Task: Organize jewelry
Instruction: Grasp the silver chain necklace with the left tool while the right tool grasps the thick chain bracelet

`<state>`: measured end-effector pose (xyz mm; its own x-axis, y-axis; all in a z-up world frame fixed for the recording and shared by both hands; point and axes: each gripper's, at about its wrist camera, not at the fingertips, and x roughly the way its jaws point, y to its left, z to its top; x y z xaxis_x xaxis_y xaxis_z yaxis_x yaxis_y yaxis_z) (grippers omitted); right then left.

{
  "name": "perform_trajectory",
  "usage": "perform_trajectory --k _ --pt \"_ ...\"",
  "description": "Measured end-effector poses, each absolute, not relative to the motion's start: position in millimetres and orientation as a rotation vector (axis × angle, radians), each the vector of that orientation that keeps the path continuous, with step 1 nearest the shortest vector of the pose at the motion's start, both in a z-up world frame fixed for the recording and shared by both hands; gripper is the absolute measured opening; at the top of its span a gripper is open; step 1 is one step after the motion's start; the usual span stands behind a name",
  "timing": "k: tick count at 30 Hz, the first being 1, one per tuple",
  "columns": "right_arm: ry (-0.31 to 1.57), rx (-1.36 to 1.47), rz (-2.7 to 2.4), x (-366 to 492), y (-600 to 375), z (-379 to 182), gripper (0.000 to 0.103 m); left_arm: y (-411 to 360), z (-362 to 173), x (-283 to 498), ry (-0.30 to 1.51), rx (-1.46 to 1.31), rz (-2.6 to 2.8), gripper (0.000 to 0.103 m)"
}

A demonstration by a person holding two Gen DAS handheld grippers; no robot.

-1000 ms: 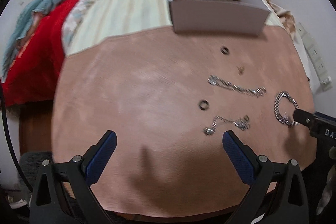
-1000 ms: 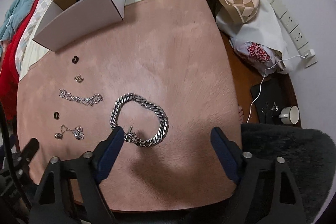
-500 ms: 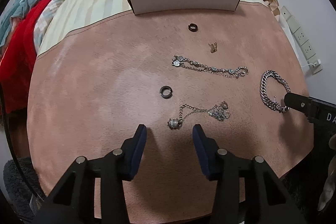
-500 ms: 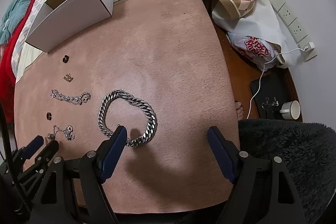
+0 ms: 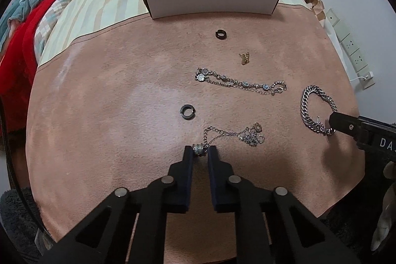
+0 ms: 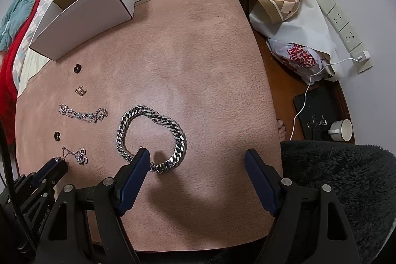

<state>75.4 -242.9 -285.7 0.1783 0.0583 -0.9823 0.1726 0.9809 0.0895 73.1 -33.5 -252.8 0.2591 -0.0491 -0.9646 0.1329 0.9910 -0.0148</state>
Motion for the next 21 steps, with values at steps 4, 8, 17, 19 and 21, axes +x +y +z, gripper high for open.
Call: perform_trajectory --k 4,8,17,19,21 --pt "1.388 0.200 -0.079 75 -244 -284 0.080 -32 -252 73 1.295 0.073 -0.124 0.006" --pt "1.385 0.206 -0.076 75 -245 -283 0.080 -31 -248 72 1.281 0.069 -0.120 0.006" --pt "1.376 0.189 -0.054 77 -237 -283 0.069 -20 -236 72 1.245 0.055 -0.106 0.006" --pt "1.364 0.168 -0.057 78 -233 -282 0.053 -19 -235 71 1.238 0.056 -0.104 0.006" --pt "1.347 0.137 -0.064 78 -230 -279 0.028 -19 -233 72 1.227 0.062 -0.104 0.006"
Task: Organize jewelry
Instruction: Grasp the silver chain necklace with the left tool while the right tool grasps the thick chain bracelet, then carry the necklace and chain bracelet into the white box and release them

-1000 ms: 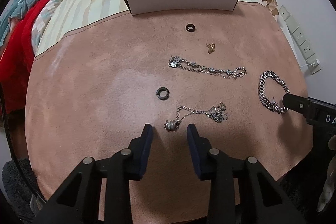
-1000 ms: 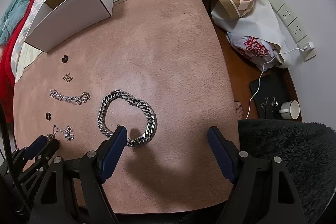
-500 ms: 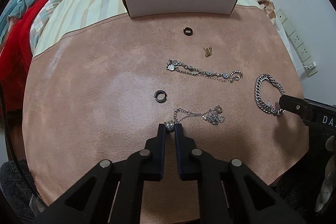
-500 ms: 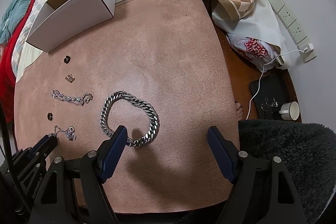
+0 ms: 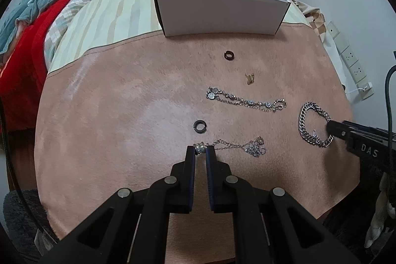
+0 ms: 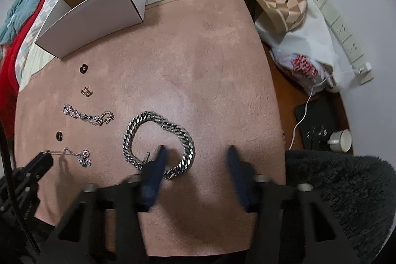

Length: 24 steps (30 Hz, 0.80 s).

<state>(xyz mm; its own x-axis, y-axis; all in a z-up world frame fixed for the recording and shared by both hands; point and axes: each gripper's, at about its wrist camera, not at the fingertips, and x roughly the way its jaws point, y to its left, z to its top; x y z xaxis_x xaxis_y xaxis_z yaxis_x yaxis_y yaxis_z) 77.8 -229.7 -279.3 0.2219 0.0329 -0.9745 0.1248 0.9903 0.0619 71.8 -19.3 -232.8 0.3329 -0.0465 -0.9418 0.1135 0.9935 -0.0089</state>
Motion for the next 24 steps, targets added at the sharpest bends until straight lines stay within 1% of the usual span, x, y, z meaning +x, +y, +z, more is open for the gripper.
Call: perform_trajectory --k 2,5,7,10,18,24 --pt "1.344 0.154 -0.048 78 -229 -279 0.008 -19 -230 72 1.219 0.062 -0.106 0.006" --pt "1.338 0.180 -0.028 76 -227 -277 0.007 -18 -223 73 1.209 0.059 -0.111 0.006" --pt "1.326 0.197 -0.016 75 -227 -274 0.002 -19 -217 72 1.194 0.061 -0.113 0.006" --pt "1.295 0.216 0.008 75 -225 -262 0.002 -19 -204 75 1.171 0.058 -0.119 0.006" --pt "1.207 0.274 0.099 86 -218 -210 0.001 -10 -167 87 1.125 0.004 -0.149 0.006" --pt "1.140 0.287 0.179 103 -207 -163 0.000 -3 -125 107 1.067 -0.029 -0.167 0.006"
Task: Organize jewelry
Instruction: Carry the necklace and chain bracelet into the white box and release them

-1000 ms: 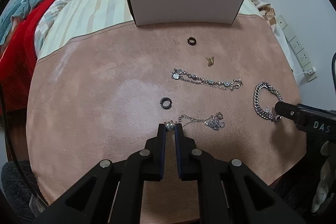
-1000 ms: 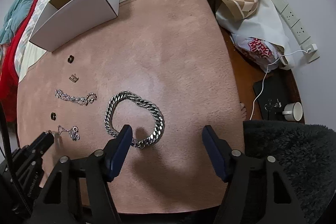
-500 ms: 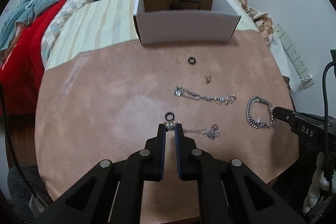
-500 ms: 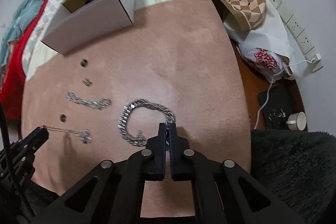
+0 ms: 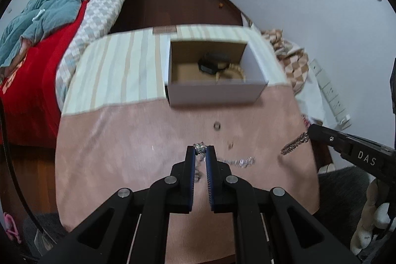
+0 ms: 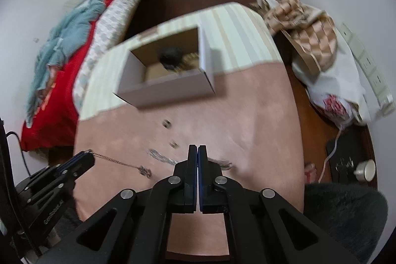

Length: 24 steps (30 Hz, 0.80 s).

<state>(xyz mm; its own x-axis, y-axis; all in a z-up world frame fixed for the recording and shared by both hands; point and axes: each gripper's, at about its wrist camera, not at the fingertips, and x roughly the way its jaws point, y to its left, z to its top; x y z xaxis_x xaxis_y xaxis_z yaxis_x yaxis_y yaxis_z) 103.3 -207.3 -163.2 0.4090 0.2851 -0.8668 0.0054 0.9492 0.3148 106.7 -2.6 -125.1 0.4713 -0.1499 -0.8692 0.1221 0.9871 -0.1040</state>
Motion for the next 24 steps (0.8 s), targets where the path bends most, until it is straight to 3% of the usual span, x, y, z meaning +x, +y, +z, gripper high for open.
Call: perform_trajectory --k 8,13,17,24 --pt "1.029 0.276 0.268 155 -196 -97 0.000 1 -65 155 0.968 -0.051 -0.204 0.006" --pt "0.999 0.236 0.290 200 -185 -81 0.000 5 -56 190 0.940 -0.052 -0.205 0.006" --pt "1.052 0.253 0.292 213 -189 -101 0.000 11 -71 195 0.959 -0.076 -0.196 0.006" --pt "1.229 0.364 0.221 189 -221 -203 0.001 5 -123 176 1.075 -0.079 -0.213 0.006"
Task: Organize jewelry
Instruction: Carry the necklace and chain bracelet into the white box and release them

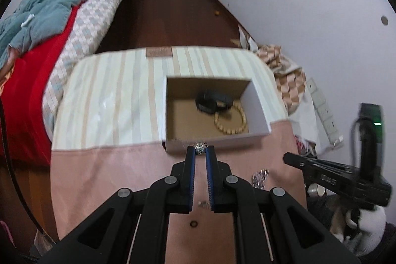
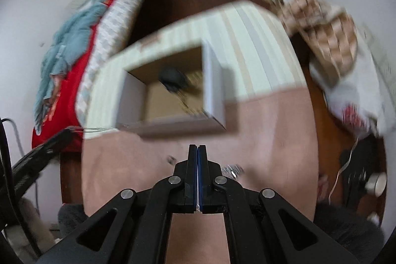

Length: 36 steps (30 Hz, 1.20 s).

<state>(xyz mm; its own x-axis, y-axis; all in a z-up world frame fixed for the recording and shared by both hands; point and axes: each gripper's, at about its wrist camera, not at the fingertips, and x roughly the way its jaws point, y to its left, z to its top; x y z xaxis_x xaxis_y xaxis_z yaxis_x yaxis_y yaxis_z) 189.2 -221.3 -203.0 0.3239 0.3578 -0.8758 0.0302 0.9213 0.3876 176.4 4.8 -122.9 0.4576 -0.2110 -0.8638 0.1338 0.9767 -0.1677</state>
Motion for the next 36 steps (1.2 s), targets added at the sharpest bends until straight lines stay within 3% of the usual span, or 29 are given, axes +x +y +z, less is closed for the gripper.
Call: perform_trajectory --k 2,3,4,6,9,10,11,16,27,31,36 --pt "1.289 0.374 0.205 188 -225 -230 0.003 1 -127 172 1.086 -0.077 -0.219 0.006" --pt "1.315 0.358 0.190 188 -224 -243 0.014 -1 -128 171 1.087 -0.076 -0.220 0.006" --pt "1.326 0.345 0.183 187 -224 -251 0.033 -2 -128 169 1.088 -0.073 -0.222 0.006" --pt "1.345 0.303 0.160 188 -220 -267 0.047 -4 -128 167 1.086 -0.069 -0.222 0.006" --pt "1.368 0.246 0.119 185 -216 -283 0.044 -3 -128 164 1.087 -0.070 -0.220 0.006" --pt "1.349 0.226 0.107 183 -213 -283 0.016 -2 -128 163 1.089 -0.074 -0.219 0.006" --pt "1.353 0.209 0.111 183 -210 -285 0.004 -1 -128 163 1.091 -0.077 -0.219 0.006" --pt "1.285 0.218 0.169 175 -199 -261 0.003 4 -115 163 1.079 -0.100 -0.230 0.006" --pt "1.032 0.226 0.344 213 -177 -111 0.003 10 -49 201 0.956 -0.116 -0.257 0.006" --pt "1.046 0.188 0.343 247 -166 -109 0.003 8 -44 228 0.951 -0.099 -0.260 0.006" --pt "1.173 0.202 0.359 281 -160 -144 0.004 6 -62 255 1.013 -0.074 -0.232 0.011"
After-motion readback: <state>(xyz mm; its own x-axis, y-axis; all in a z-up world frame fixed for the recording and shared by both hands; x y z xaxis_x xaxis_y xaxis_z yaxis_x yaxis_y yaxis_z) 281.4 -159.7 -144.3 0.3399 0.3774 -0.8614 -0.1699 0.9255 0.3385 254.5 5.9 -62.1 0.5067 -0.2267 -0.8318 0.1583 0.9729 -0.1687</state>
